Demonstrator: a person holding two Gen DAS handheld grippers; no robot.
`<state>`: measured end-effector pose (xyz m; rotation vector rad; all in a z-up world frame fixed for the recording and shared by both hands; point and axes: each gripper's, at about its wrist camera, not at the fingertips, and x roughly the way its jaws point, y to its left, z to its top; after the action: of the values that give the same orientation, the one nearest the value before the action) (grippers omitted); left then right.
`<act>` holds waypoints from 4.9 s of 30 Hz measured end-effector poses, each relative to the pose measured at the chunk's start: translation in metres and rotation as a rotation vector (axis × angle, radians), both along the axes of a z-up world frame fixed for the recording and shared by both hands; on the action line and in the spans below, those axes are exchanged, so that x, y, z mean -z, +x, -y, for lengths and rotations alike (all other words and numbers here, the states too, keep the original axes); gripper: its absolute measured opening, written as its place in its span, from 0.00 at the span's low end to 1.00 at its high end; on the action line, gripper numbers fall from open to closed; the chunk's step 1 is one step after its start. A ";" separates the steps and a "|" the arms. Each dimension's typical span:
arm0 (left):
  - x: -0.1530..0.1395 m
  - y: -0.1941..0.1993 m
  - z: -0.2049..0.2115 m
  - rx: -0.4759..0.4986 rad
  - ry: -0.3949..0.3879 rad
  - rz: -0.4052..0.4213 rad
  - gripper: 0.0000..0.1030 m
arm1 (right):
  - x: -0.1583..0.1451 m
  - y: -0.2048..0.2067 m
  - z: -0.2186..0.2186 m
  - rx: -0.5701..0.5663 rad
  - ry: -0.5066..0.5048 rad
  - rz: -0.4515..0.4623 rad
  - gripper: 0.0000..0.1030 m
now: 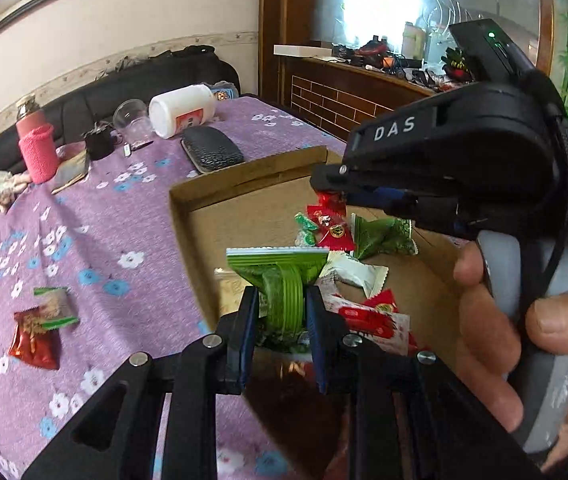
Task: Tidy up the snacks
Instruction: 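Lower both packets into the tray and open both tools, then move both open tools back over the remaining snacks on the table, then grasp the dark red packet with the left tool while the right tool grasps a clear candy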
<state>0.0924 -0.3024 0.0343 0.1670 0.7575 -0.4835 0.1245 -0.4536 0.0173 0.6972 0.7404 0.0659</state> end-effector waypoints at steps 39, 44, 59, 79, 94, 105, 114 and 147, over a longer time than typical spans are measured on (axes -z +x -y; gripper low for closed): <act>0.006 -0.021 0.003 0.035 0.040 0.119 0.22 | 0.015 0.013 -0.013 0.014 -0.081 -0.110 0.19; 0.004 -0.020 0.003 0.036 0.042 0.121 0.22 | 0.016 0.013 -0.012 0.019 -0.081 -0.115 0.20; 0.005 -0.017 0.001 0.027 0.035 0.114 0.31 | 0.017 0.011 -0.010 0.028 -0.083 -0.123 0.20; 0.006 -0.009 -0.009 0.006 -0.028 0.074 0.48 | 0.006 0.002 -0.007 0.060 -0.084 -0.081 0.23; -0.010 -0.005 -0.026 -0.049 -0.091 0.095 0.53 | -0.007 -0.004 -0.014 0.040 -0.082 -0.008 0.23; -0.030 0.008 -0.061 -0.152 -0.085 0.030 0.53 | -0.015 -0.004 -0.034 -0.010 -0.111 0.052 0.23; -0.029 0.016 -0.154 -0.332 -0.019 -0.044 0.53 | -0.020 -0.005 -0.095 -0.173 -0.214 0.103 0.24; 0.024 0.077 -0.251 -0.493 -0.170 -0.211 0.25 | 0.012 0.006 -0.208 -0.530 -0.185 0.048 0.31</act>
<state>0.1691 -0.0517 0.0106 -0.2316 0.9246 -0.0933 0.1309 -0.2455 0.0055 0.3091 0.8573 0.4897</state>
